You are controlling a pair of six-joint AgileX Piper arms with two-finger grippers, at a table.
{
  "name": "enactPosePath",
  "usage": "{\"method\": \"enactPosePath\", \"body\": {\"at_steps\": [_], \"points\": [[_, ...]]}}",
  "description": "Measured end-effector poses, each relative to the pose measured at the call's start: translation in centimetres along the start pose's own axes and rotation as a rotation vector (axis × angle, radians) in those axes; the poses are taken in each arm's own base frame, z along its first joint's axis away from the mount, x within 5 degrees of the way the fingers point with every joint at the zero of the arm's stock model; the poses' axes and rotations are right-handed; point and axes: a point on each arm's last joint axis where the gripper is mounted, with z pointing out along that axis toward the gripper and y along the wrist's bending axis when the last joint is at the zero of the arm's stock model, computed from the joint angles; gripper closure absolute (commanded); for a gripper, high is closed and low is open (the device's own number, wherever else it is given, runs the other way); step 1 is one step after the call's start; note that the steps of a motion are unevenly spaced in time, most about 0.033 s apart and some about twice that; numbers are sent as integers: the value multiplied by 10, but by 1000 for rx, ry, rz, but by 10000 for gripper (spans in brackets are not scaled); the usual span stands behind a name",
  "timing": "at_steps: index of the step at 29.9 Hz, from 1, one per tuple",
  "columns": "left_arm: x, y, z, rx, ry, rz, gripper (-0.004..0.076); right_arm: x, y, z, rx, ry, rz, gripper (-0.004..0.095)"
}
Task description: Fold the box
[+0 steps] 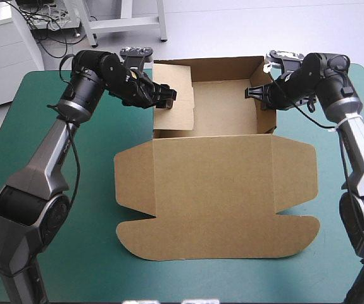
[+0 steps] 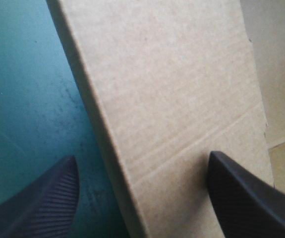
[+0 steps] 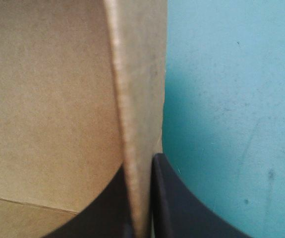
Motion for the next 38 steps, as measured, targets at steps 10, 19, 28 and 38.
{"method": "enactPosePath", "body": {"at_steps": [10, 19, 28, 38], "points": [[0, 3, 13, -12, 24, -27, 313, 2, 4, 21, -21, 45, 19, 924], [1, 6, 23, -13, 44, -15, 312, 1, 3, 32, -23, 52, 22, 924], [2, 11, 40, -25, 72, -20, 390, 2, 1, 36, -11, 57, 17, 924], [5, 23, 65, -91, 125, -10, 673, 3, 2, 48, -23, 83, 22, 923]]}}
